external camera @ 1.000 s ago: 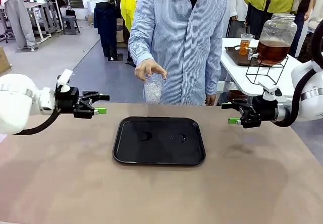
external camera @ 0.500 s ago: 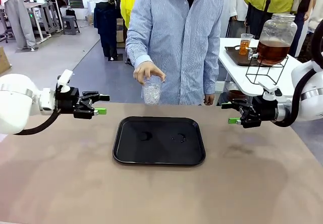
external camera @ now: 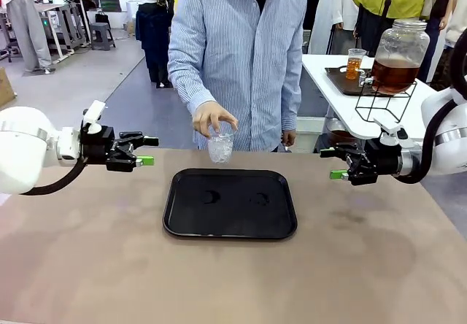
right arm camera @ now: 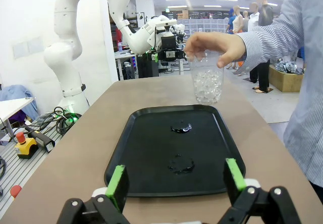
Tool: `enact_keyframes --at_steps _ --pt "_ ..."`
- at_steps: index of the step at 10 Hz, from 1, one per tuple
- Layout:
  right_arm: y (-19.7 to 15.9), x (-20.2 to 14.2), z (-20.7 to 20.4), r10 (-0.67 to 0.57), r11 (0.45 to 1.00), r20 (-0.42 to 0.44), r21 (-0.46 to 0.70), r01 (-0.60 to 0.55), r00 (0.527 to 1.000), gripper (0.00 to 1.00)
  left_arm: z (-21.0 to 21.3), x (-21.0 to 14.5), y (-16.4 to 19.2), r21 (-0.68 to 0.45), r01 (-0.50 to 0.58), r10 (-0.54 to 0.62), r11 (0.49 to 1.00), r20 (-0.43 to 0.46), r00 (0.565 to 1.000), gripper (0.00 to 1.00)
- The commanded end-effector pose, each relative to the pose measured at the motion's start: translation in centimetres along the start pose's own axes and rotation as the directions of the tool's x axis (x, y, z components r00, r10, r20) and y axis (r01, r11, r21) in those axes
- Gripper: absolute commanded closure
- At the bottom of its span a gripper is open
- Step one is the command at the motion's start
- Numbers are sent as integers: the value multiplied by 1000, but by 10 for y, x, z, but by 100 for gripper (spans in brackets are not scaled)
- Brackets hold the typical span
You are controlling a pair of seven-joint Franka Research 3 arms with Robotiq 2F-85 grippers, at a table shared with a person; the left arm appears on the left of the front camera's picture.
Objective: Pour the drink into the iced cup.
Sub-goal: Open the gripper to release the iced cup you were holding.
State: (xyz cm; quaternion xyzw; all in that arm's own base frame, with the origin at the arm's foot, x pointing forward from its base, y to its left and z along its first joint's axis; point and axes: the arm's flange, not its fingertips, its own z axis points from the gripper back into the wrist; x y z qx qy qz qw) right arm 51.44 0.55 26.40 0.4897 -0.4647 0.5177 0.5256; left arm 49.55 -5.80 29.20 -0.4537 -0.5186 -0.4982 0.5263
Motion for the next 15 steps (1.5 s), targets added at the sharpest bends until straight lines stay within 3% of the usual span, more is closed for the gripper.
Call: enact_keyframes --at_steps 1,15 --pt "-1 3 -1 6 1000 4 5 -6 1000 0 -1 1 0 3 1 -1 1000 5 1000 0" --pt "-1 3 -1 6 1000 4 5 -6 1000 0 -1 1 0 3 1 -1 1000 5 1000 0"
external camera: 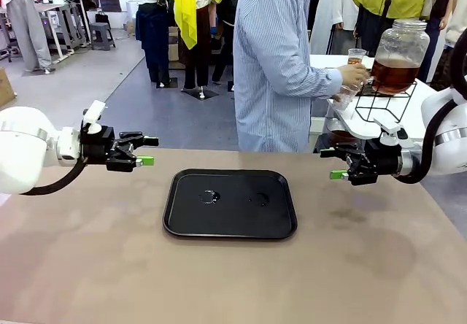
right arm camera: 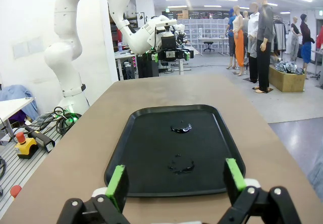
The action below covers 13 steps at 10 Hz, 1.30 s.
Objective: Pour the drink into the iced cup.
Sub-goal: Open the gripper to release the iced cup you were holding.
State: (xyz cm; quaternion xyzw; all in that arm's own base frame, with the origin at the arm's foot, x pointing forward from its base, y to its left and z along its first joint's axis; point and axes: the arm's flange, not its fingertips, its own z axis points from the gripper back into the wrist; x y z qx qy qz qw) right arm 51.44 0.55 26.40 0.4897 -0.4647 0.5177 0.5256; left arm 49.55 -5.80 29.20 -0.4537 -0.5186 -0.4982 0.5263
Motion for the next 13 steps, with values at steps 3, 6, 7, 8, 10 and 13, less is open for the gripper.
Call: enact_keyframes --at_steps 3,6,7,8,10,13 --pt "-1 3 -1 6 1000 4 5 -6 1000 0 -1 1 0 3 1 -1 1000 5 1000 0" --pt "-1 3 -1 6 1000 4 5 -6 1000 0 -1 1 0 3 1 -1 1000 5 1000 0" --pt "-1 3 -1 6 1000 4 5 -6 1000 0 -1 1 0 3 1 -1 1000 5 1000 0" --pt "-1 3 -1 6 1000 4 5 -6 1000 0 -1 1 0 3 1 -1 1000 5 1000 0" --pt "-1 3 -1 6 1000 4 5 -6 1000 0 -1 1 0 3 1 -1 1000 5 1000 0" --pt "-1 3 -1 6 1000 4 5 -6 1000 0 -1 1 0 3 1 -1 1000 5 1000 0"
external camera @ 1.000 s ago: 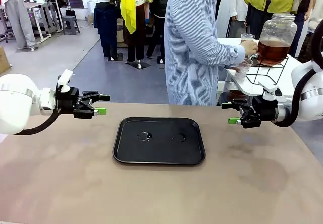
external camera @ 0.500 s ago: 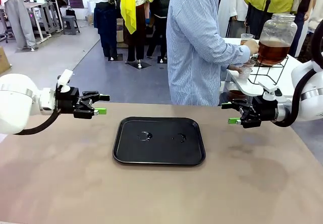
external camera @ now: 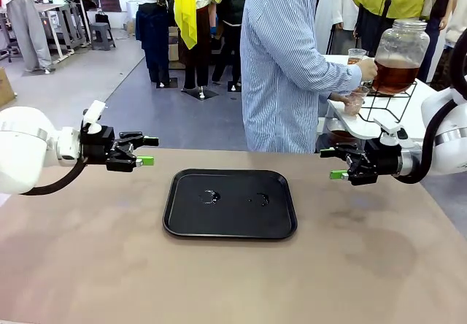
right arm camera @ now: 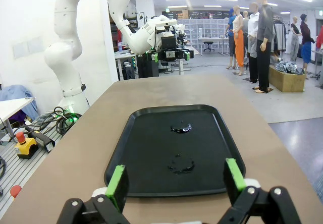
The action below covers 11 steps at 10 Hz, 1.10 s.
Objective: Pour the drink into the iced cup.
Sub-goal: Open the gripper to release the iced cup you were holding.
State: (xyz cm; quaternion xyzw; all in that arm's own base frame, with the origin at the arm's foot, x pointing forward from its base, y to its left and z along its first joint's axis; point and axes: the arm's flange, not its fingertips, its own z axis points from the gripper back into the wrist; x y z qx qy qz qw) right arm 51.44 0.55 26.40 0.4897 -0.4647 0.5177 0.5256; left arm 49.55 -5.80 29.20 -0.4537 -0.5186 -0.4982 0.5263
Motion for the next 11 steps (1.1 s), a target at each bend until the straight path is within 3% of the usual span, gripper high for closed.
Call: enact_keyframes --at_steps 1,11 --pt "-1 3 -1 6 1000 4 5 -6 1000 0 -1 1 0 3 1 -1 1000 5 1000 0" --pt "-1 3 -1 6 1000 4 5 -6 1000 0 -1 1 0 3 1 -1 1000 5 1000 0"
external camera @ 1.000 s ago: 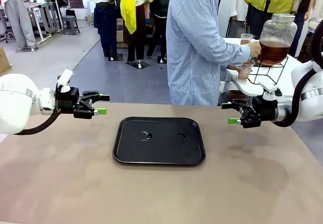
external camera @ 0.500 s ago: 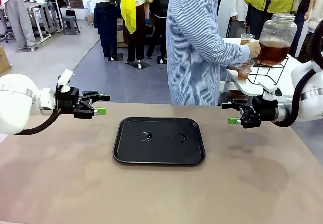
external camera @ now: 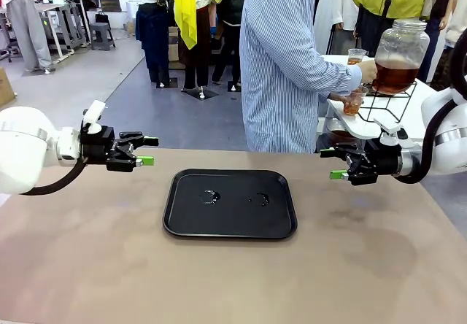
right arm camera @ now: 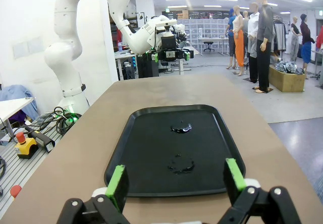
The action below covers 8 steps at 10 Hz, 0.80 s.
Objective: Pour the drink into the iced cup.
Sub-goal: Open the gripper to release the iced cup you were holding.
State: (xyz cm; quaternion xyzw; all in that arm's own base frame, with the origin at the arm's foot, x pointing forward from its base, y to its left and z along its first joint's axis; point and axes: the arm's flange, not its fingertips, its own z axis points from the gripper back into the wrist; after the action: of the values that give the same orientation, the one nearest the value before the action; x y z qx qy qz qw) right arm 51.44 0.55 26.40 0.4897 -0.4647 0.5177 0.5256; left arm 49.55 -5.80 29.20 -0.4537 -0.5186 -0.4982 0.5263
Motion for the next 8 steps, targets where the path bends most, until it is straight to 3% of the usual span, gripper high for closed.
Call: enact_keyframes --at_steps 1,8 --pt "-1 3 -1 6 1000 4 5 -6 1000 0 -1 1 0 3 1 -1 1000 5 1000 0" --pt "-1 3 -1 6 1000 4 5 -6 1000 0 -1 1 0 3 1 -1 1000 5 1000 0"
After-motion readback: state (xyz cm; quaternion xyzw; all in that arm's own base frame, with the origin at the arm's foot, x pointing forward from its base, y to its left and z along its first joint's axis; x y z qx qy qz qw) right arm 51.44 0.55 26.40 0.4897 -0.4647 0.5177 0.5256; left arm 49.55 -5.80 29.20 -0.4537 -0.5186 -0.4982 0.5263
